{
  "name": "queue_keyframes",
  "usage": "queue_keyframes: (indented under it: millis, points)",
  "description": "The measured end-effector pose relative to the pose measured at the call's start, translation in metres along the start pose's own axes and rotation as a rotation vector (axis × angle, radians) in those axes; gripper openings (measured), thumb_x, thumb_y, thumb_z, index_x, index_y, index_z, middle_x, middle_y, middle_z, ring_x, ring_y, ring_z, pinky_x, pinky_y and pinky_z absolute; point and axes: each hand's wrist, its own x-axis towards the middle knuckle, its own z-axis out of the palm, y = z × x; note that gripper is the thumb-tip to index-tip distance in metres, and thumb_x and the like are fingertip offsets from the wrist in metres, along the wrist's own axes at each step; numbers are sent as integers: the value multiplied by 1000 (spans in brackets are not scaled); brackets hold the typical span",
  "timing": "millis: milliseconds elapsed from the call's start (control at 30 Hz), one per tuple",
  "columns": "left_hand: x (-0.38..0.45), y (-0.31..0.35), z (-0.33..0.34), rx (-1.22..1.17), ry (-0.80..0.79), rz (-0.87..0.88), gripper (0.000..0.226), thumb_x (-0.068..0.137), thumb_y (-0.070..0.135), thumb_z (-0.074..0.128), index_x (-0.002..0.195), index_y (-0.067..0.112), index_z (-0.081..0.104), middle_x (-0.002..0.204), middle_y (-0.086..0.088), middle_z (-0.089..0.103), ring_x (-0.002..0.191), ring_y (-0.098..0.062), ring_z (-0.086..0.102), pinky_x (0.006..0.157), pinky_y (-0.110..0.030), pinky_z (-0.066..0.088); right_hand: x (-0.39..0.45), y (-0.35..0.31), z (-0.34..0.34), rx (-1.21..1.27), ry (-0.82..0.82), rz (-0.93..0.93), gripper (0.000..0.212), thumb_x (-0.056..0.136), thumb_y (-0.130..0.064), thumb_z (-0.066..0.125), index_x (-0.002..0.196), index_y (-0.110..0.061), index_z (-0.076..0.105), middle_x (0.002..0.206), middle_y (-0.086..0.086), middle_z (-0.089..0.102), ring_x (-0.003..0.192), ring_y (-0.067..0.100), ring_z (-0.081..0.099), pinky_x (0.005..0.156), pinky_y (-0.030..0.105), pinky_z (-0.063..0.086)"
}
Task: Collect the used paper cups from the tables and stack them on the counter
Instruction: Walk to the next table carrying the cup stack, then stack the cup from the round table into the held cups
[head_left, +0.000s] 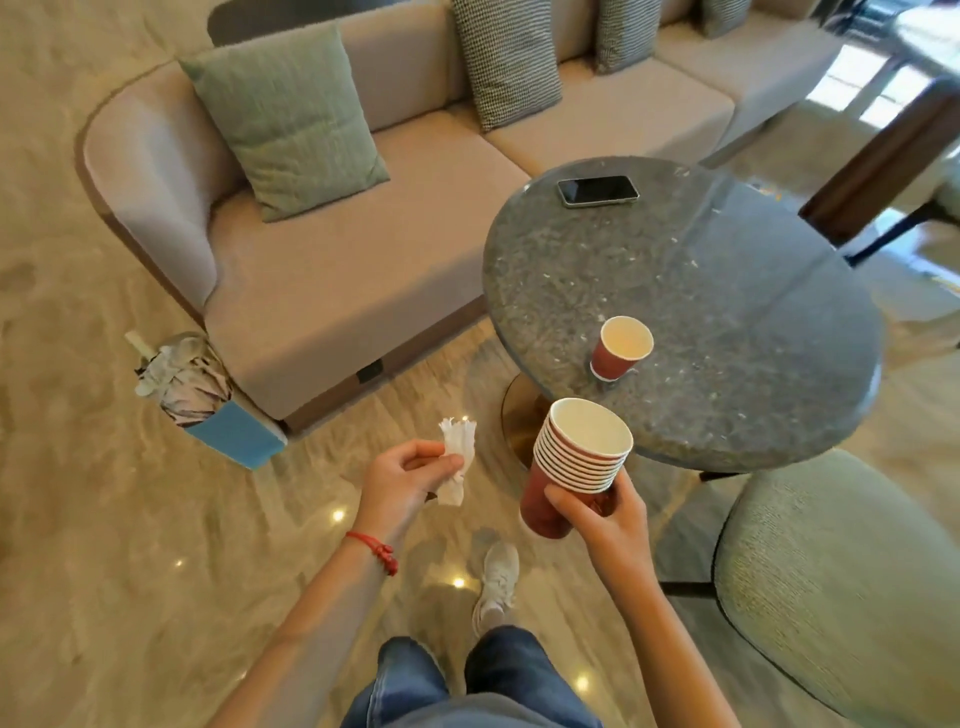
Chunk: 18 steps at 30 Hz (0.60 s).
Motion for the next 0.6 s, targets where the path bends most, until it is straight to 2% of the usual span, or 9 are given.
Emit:
queue_keyframes:
  millis: [167,267,333,500,600]
  points:
    - [43,23,43,27,-54,31,17,68,14,79,82,14,70,74,0,73,71,-14,68,64,-27,52,50,-3,-27,17,59,-34,49,68,-13,77,107,-32,53,106,-8,65,98,0,62,74,13,51]
    - [65,39,70,34,-73,38,18,68,15,79,83,13,69,75,0,73,72,-15,67,65,-29,51,82,-12,-43,17,83,-55,49,63,-24,77,106,-32,55,102,-11,67,94,-2,63,72,12,51]
    - [77,48,88,31,-92,40,18,68,13,79,83,12,68,73,-1,73,70,-14,68,62,-26,51,103,-17,-54,14,110,-67,48,61,-26,77,104,-33,56,99,-12,67,91,-5,63,71,10,50]
    - [100,64,124,28,-114,24,15,70,9,77,80,13,67,62,7,70,57,-3,64,52,-17,49,149,-28,-79,5,159,-74,48,66,-17,79,105,-30,55,102,-11,65,91,-8,62,70,9,50]
    - [109,69,136,48,-146,10,14,70,8,77,78,13,67,62,7,69,56,-2,64,52,-16,49,166,-33,-86,20,196,-76,61,59,-31,77,114,-21,53,106,-9,63,94,-6,61,72,10,50]
